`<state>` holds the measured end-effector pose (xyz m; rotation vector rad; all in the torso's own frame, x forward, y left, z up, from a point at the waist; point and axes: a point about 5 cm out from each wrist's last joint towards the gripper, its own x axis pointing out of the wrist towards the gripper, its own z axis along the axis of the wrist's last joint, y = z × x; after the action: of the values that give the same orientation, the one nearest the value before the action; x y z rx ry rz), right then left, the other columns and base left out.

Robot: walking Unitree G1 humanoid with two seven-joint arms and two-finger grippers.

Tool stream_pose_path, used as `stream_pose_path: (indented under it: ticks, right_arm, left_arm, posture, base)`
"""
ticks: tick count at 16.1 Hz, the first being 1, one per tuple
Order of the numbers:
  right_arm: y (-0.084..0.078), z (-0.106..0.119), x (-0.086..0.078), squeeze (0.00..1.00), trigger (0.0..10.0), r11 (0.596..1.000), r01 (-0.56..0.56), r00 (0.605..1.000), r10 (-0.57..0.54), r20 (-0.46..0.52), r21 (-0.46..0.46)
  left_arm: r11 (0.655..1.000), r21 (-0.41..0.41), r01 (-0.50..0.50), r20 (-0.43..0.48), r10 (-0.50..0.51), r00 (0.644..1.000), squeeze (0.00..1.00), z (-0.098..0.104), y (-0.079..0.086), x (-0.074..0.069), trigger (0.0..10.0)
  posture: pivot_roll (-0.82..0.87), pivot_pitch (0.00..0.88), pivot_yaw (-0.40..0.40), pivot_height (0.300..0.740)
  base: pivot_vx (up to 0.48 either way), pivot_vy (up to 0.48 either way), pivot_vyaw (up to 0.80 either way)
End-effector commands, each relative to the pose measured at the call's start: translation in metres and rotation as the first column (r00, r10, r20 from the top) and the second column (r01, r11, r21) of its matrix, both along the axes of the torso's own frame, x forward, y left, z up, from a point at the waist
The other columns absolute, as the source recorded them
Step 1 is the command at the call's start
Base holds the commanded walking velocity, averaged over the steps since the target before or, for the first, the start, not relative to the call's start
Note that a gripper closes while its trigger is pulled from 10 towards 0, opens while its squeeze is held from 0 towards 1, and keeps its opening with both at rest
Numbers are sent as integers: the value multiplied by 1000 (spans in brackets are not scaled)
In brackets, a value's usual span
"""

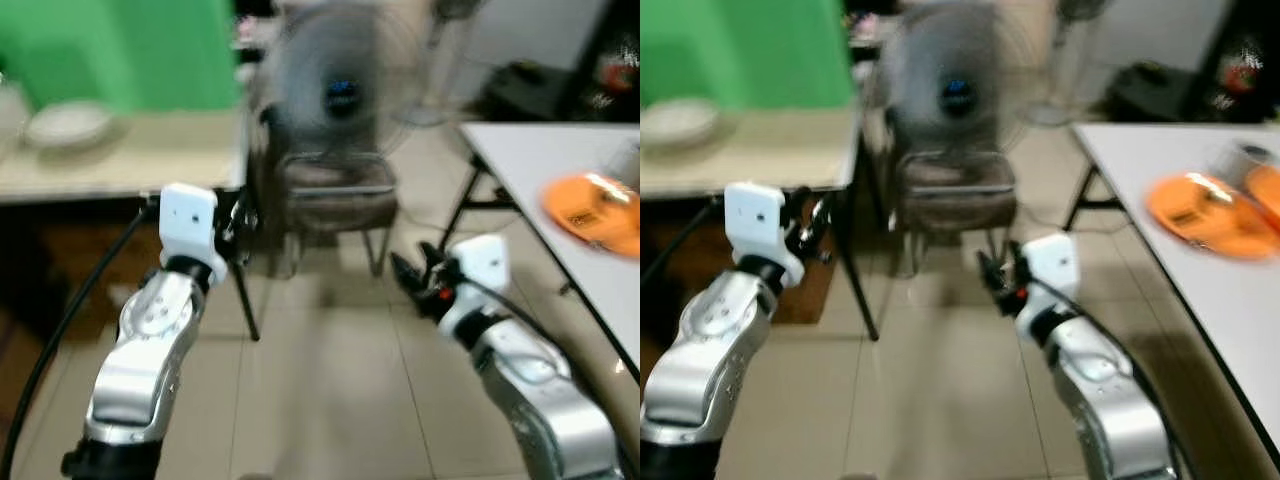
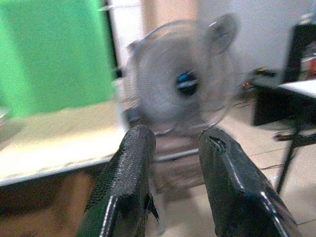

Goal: Setting the table

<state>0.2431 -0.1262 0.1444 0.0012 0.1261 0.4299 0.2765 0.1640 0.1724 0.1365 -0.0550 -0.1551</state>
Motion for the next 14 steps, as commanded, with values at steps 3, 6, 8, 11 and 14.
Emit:
stream_pose_path:
  ticks: [3,6,8,11,14]
  right_arm:
    - [-3,2,3,0,10000,1000,0,1000,0,19,-2]
    - [-3,0,4,0,10000,1000,-2,1000,2,18,-4]
    - [-3,1,5,0,10000,1000,-1,1000,1,21,3]
    - [-3,3,7,0,10000,1000,4,999,-4,36,6]
    - [-7,6,11,0,10000,1000,5,998,-4,56,-10]
  left_arm:
    - [1000,0,2,19,-2,1000,0,4,-2,2,10000]
    - [1000,-2,-10,19,10,1000,0,3,0,2,10000]
    - [1000,5,3,24,-3,1000,0,5,-1,2,10000]
    - [1000,14,13,27,-13,1000,0,5,-3,4,10000]
    - [1000,21,17,22,-17,1000,0,4,-1,4,10000]
  posture:
    - [78,0,6,740]
    - [80,0,8,740]
    - [82,0,2,740]
    - [79,0,13,740]
    - [73,0,22,740]
  base:
    - [333,0,800]
    - [340,0,800]
    - [345,0,800]
    - [346,0,800]
    - [347,0,800]
